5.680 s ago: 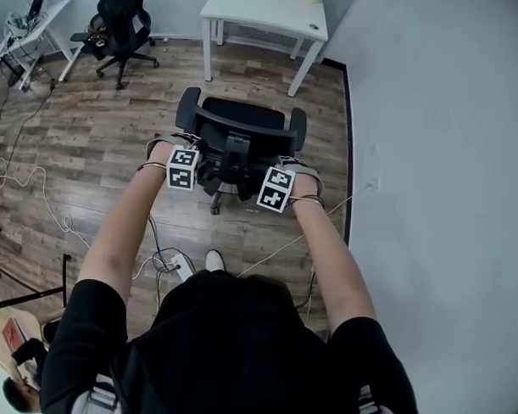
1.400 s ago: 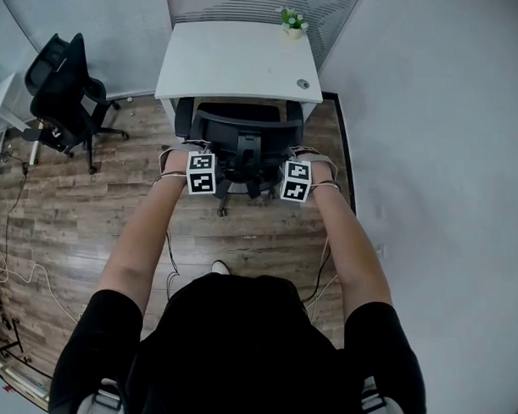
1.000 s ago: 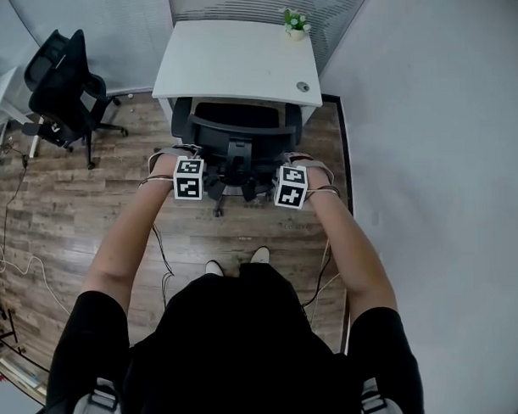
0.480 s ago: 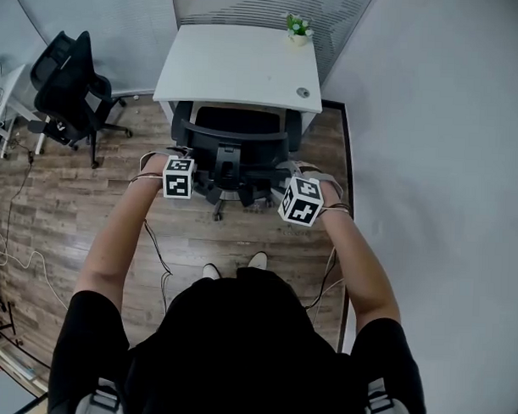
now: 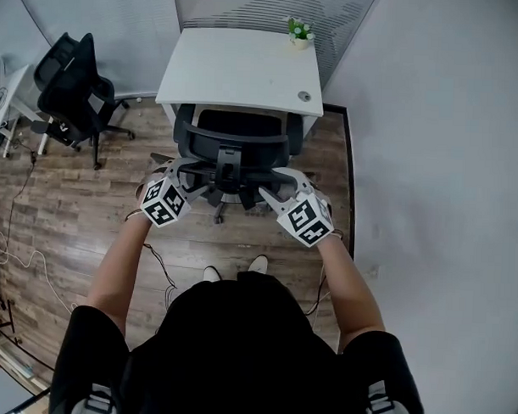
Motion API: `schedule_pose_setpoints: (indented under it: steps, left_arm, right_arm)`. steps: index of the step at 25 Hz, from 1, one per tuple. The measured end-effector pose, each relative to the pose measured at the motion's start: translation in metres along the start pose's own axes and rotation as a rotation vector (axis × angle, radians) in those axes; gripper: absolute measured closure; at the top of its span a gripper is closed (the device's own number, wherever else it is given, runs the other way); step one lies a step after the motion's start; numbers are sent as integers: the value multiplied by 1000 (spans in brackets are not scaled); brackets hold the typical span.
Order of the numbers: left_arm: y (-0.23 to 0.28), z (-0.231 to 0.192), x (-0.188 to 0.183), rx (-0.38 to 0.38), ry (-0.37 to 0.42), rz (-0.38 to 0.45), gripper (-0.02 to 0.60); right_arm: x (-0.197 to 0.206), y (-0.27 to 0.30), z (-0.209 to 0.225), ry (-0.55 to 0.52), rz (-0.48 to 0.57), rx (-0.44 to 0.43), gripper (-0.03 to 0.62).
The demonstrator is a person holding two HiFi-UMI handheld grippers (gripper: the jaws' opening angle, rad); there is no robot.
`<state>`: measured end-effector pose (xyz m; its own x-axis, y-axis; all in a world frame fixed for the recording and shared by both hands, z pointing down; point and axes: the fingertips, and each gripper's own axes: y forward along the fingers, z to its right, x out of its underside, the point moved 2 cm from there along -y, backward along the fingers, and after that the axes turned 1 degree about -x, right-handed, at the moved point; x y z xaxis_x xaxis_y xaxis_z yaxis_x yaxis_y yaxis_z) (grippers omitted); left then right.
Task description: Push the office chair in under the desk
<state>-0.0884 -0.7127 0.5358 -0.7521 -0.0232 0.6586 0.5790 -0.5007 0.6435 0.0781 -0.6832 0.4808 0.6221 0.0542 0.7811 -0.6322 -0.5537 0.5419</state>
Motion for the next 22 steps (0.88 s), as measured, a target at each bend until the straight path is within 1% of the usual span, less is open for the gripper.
schedule_pose_setpoints:
  steps: [4, 6, 9, 11, 15, 17, 20, 22]
  left_arm:
    - [-34, 2, -30, -94, -213, 215, 339]
    - [-49, 2, -48, -125, -282, 316, 341]
    - [-64, 5, -69, -157, -309, 408, 344]
    - [-73, 7, -80, -168, -330, 459, 362]
    - [-89, 8, -100, -183, -365, 544, 388]
    - [-94, 10, -106, -196, -370, 570, 412]
    - [-99, 9, -110, -219, -392, 607, 464]
    - [-101, 7, -111, -244, -401, 620, 513]
  right_arm:
    - [-24, -5, -13, 119, 160, 15, 413]
    - [-37, -8, -17, 167, 229, 18, 414]
    - [-55, -18, -22, 217, 325, 28, 424]
    - [-67, -25, -24, 236, 378, 37, 439]
    - [-87, -40, -21, 251, 450, 72, 462]
    - [-92, -46, -20, 257, 476, 89, 481]
    - [-94, -52, -19, 262, 500, 110, 505]
    - [-95, -54, -17, 269, 509, 124, 527]
